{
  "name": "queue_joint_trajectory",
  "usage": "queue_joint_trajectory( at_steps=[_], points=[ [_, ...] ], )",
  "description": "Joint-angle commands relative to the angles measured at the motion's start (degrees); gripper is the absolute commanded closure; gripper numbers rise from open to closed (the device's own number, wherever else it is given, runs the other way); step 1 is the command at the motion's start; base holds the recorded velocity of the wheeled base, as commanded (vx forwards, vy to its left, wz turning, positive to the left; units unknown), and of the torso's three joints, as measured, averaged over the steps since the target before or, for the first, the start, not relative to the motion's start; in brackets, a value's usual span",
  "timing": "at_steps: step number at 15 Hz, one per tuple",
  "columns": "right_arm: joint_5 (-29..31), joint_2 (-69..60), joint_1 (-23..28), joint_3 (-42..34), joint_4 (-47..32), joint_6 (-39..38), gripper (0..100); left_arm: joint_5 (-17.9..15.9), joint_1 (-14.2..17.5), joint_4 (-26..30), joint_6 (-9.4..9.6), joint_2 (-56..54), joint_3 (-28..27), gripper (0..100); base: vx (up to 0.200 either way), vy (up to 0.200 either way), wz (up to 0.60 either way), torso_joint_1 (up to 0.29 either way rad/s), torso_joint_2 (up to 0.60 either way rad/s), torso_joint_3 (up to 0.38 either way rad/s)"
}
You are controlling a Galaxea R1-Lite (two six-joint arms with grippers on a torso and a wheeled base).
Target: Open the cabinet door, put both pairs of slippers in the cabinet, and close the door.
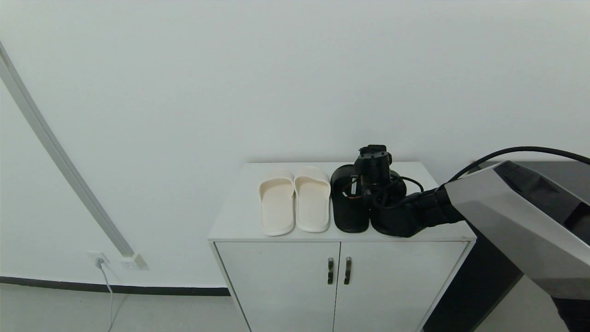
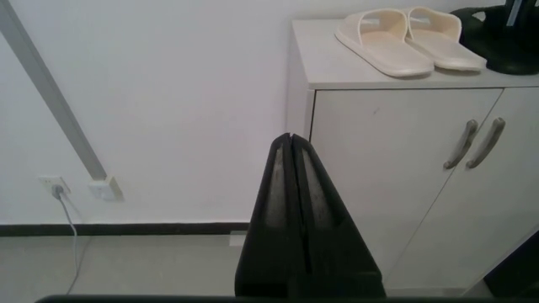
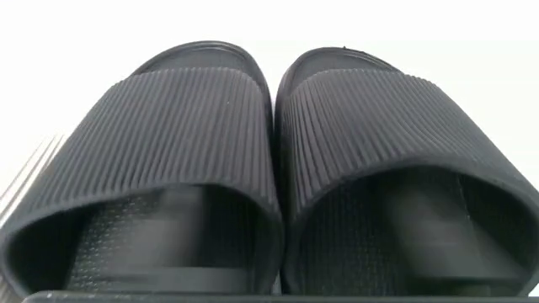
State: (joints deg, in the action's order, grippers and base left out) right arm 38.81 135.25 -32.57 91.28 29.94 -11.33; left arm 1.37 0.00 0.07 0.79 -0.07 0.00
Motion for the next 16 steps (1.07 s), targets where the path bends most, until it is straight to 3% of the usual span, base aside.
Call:
queue_joint_trajectory(
  at_steps=[1, 9, 11, 16],
  points=[
    [0.0, -0.3, 0.0, -0.1, 0.0, 0.1, 100, 0.0, 0.0, 0.0, 0.0, 0.1, 0.0, 100, 0.0, 0.0, 0.0, 0.0, 0.0, 0.0],
    [0.5, -7.3, -0.4, -5.3, 0.2, 1.3, 100, 0.0, 0.0, 0.0, -0.09, 0.1, 0.0, 100, 0.0, 0.0, 0.0, 0.0, 0.0, 0.0],
    [-0.9, -13.5, -1.4, -10.8, 0.4, 2.3, 100, 0.0, 0.0, 0.0, -0.27, 0.1, 0.0, 100, 0.0, 0.0, 0.0, 0.0, 0.0, 0.0],
    [-12.4, -29.0, -7.2, -30.6, 1.3, 2.3, 100, 0.1, 0.0, 0.0, -0.18, 0.1, 0.0, 100, 0.0, 0.0, 0.0, 0.0, 0.0, 0.0]
  ],
)
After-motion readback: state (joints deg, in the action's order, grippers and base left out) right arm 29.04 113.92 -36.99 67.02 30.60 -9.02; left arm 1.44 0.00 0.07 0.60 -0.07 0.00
